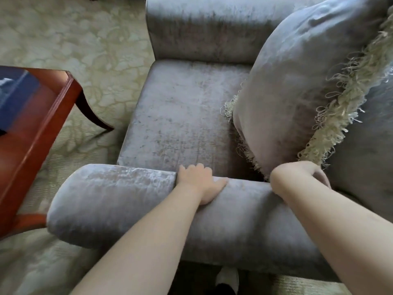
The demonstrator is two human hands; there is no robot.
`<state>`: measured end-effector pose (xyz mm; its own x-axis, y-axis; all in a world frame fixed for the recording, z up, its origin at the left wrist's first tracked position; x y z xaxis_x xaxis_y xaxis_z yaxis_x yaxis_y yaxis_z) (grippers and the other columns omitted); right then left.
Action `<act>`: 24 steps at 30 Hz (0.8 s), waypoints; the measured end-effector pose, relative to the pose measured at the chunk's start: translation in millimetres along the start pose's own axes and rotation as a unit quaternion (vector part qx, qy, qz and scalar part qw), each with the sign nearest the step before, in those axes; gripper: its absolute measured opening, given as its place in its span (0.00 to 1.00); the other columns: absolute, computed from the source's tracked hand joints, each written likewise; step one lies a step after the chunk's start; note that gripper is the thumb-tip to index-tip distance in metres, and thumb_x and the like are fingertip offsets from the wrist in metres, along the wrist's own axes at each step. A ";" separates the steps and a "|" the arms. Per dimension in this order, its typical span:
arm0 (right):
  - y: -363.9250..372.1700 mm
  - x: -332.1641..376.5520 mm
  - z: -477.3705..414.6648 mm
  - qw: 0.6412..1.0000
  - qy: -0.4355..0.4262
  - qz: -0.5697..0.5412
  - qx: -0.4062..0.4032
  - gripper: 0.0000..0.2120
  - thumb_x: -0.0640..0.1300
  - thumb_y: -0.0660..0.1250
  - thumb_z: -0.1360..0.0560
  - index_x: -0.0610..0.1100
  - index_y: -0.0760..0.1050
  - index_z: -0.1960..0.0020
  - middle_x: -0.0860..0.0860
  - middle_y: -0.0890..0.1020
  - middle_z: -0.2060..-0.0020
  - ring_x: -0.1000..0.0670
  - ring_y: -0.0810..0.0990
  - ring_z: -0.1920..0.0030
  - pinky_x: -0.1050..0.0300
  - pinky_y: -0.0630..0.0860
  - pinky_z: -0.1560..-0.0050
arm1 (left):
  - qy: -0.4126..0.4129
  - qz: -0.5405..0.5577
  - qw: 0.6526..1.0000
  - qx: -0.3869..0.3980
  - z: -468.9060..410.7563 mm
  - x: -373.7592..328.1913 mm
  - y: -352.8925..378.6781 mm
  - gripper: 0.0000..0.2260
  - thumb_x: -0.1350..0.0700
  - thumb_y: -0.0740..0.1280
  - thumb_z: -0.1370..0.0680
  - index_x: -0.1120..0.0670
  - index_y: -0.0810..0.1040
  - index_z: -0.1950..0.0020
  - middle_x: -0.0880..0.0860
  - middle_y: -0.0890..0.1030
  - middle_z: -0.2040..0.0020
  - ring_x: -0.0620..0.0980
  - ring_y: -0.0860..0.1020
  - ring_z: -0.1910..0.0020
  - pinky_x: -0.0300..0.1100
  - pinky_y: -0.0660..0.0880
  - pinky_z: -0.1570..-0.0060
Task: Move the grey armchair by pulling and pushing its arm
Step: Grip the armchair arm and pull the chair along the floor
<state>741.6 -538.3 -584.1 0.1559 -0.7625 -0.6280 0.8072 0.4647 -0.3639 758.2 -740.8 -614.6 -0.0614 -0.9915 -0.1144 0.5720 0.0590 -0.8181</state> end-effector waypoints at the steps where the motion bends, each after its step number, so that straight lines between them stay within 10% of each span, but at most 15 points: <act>1: -22.8 25.3 7.7 0.999 -0.037 -0.010 -0.038 0.16 0.47 0.64 0.28 0.48 0.75 0.41 0.52 0.76 0.40 0.45 0.76 0.45 0.48 0.76 0.61 | -0.023 -0.010 1.000 0.000 2.0 35.0 -3.6 0.32 0.33 0.48 0.24 0.55 0.72 0.34 0.57 0.72 0.34 0.57 0.68 0.34 0.56 0.58 0.35; 5: -96.6 140.9 64.1 0.934 -0.202 -0.193 -0.224 0.17 0.43 0.59 0.27 0.46 0.76 0.41 0.48 0.77 0.40 0.44 0.77 0.43 0.54 0.69 0.54 | -0.122 -0.001 0.993 -0.007 23.9 161.0 -6.6 0.29 0.36 0.47 0.22 0.54 0.75 0.37 0.57 0.75 0.36 0.57 0.71 0.37 0.51 0.63 0.38; 9: -95.2 210.3 97.6 0.877 -0.252 -0.348 -0.215 0.18 0.48 0.52 0.24 0.44 0.77 0.43 0.44 0.78 0.41 0.43 0.76 0.41 0.52 0.66 0.48 | -0.099 -0.009 0.994 -0.042 25.7 170.3 -7.6 0.24 0.44 0.47 0.21 0.55 0.77 0.41 0.57 0.77 0.39 0.57 0.73 0.40 0.50 0.65 0.42; 24: -87.4 208.6 87.8 0.895 -0.228 -0.338 -0.180 0.29 0.60 0.47 0.23 0.44 0.74 0.36 0.44 0.75 0.36 0.43 0.72 0.36 0.51 0.67 0.43 | -0.105 -0.008 0.994 -0.030 28.1 171.6 -6.7 0.26 0.41 0.46 0.22 0.55 0.76 0.39 0.58 0.76 0.40 0.57 0.73 0.41 0.51 0.64 0.45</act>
<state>753.5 -777.5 -622.9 -0.0165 -0.9907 0.1349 0.5819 -0.1192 -0.8045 766.9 -914.6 -612.9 0.1051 -0.9944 0.0147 0.5226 0.0427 -0.8515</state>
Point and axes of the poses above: each hand's wrist, its own z-axis away from the middle knuckle, its own y-axis out of the palm, x = y × z, the point moved 10 cm from there along -z, towards the middle knuckle
